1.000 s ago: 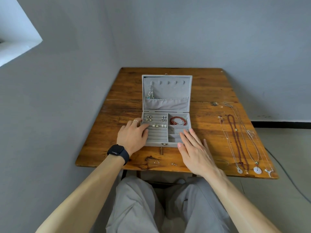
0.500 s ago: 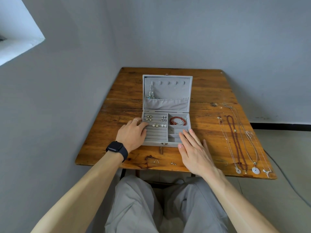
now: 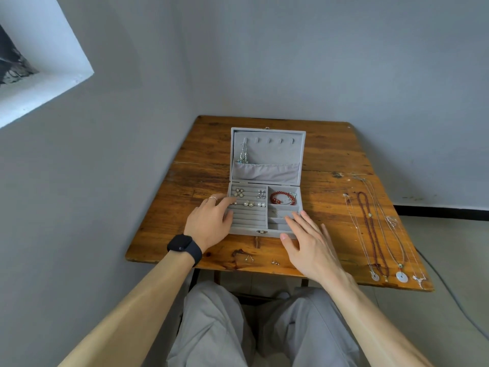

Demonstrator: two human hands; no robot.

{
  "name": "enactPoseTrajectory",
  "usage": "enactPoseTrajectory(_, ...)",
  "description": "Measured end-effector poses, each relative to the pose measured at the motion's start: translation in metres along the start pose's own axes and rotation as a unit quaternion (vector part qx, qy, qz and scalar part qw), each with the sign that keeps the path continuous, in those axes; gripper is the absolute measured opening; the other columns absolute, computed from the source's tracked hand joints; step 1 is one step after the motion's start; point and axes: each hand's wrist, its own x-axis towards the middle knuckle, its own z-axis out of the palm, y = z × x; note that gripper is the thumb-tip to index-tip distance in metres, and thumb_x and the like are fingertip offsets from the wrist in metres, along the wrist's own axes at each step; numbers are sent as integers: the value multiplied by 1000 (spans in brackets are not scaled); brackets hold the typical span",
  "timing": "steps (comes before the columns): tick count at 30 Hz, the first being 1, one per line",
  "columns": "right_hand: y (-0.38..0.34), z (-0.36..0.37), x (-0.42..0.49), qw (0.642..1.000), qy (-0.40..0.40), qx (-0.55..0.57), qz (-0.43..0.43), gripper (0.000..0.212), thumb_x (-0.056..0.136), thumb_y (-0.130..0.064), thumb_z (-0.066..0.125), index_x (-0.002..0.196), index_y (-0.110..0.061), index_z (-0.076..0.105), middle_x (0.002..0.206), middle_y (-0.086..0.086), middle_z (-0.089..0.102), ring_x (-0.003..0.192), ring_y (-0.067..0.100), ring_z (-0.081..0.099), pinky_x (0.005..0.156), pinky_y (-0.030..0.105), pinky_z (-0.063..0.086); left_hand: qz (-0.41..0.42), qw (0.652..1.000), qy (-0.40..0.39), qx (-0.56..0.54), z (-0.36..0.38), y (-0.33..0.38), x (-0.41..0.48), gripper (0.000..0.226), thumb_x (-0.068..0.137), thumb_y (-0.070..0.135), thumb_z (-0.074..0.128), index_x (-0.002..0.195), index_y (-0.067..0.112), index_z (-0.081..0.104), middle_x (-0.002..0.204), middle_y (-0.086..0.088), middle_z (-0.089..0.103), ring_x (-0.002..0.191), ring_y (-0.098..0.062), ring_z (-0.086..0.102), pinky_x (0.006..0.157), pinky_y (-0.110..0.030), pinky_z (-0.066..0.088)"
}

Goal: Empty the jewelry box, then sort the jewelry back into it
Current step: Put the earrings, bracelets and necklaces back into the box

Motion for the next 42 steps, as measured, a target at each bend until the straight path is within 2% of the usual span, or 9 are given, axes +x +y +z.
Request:
enactPoseTrajectory(4, -19, 7, -19, 989, 127, 29, -68, 43, 93, -49, 53, 129, -28, 64, 136, -10, 58, 135, 9, 40, 112, 36, 34, -2, 992, 103, -72, -1, 9, -44, 31, 94, 23, 62, 124, 25, 61, 123, 3, 59, 107, -13, 59, 74, -34, 58)
enactPoseTrajectory(6, -28, 18, -29, 988, 126, 30, -80, 34, 90, -46, 61, 119, -30, 69, 127, -13, 62, 129, 9, 44, 106, 37, 40, -4, 988, 120, -101, 5, 16, -67, 26, 91, 22, 64, 117, 24, 64, 118, 4, 59, 104, -12, 58, 75, -33, 57)
enactPoseTrajectory(11, -40, 43, -41, 991, 107, 4, -77, 21, 84, -40, 74, 103, -32, 76, 120, -13, 66, 127, 12, 47, 98, 43, 46, -11, 988, 79, -129, 26, 32, -96, 25, 85, 35, 65, 108, 28, 72, 119, 7, 60, 109, -12, 55, 86, -35, 52)
enactPoseTrajectory(18, -50, 52, -40, 989, 132, -17, -60, 16, 84, -38, 75, 99, -32, 78, 113, -13, 69, 121, 15, 49, 92, 42, 47, -55, 991, 67, -100, 37, 38, -101, 21, 90, 39, 69, 107, 29, 76, 122, 8, 61, 115, -13, 53, 92, -34, 46)
enactPoseTrajectory(27, -52, 50, -35, 986, 138, -1, -93, 9, 86, -29, 75, 94, -29, 77, 103, -13, 71, 111, 13, 54, 85, 39, 49, -59, 992, 65, -88, 36, 33, -98, 15, 93, 39, 64, 102, 33, 74, 121, 12, 61, 115, -11, 53, 89, -30, 40)
enactPoseTrajectory(30, -57, 36, -23, 983, 149, 32, -99, 8, 90, -27, 71, 96, -28, 76, 101, -14, 69, 108, 12, 52, 85, 34, 47, -117, 983, 80, -118, 29, 10, -93, 12, 95, 35, 62, 100, 32, 72, 122, 11, 62, 119, -11, 50, 95, -33, 40)
enactPoseTrajectory(33, -67, 23, -1, 984, 144, 39, -102, 11, 93, -29, 66, 98, -26, 75, 102, -12, 69, 108, 12, 49, 87, 28, 41, -196, 962, 91, -169, 24, -18, -86, 6, 95, 32, 62, 95, 32, 68, 130, 9, 62, 134, -16, 44, 111, -40, 35)
enactPoseTrajectory(37, -83, 15, 35, 990, 98, 42, -92, 17, 96, -34, 61, 102, -26, 74, 111, -9, 66, 115, 13, 44, 90, 27, 34, -217, 954, 85, -189, 26, -24, -86, 6, 96, 34, 61, 95, 34, 67, 138, 13, 56, 143, -14, 33, 116, -41, 25)
enactPoseTrajectory(42, -102, 17, 63, 997, -24, -14, -72, 23, 99, -39, 56, 110, -27, 72, 119, -2, 63, 119, 21, 43, 92, 34, 38, -203, 960, 91, -169, 31, -21, -91, 12, 99, 38, 56, 100, 34, 67, 143, 16, 52, 144, -9, 29, 113, -32, 21)
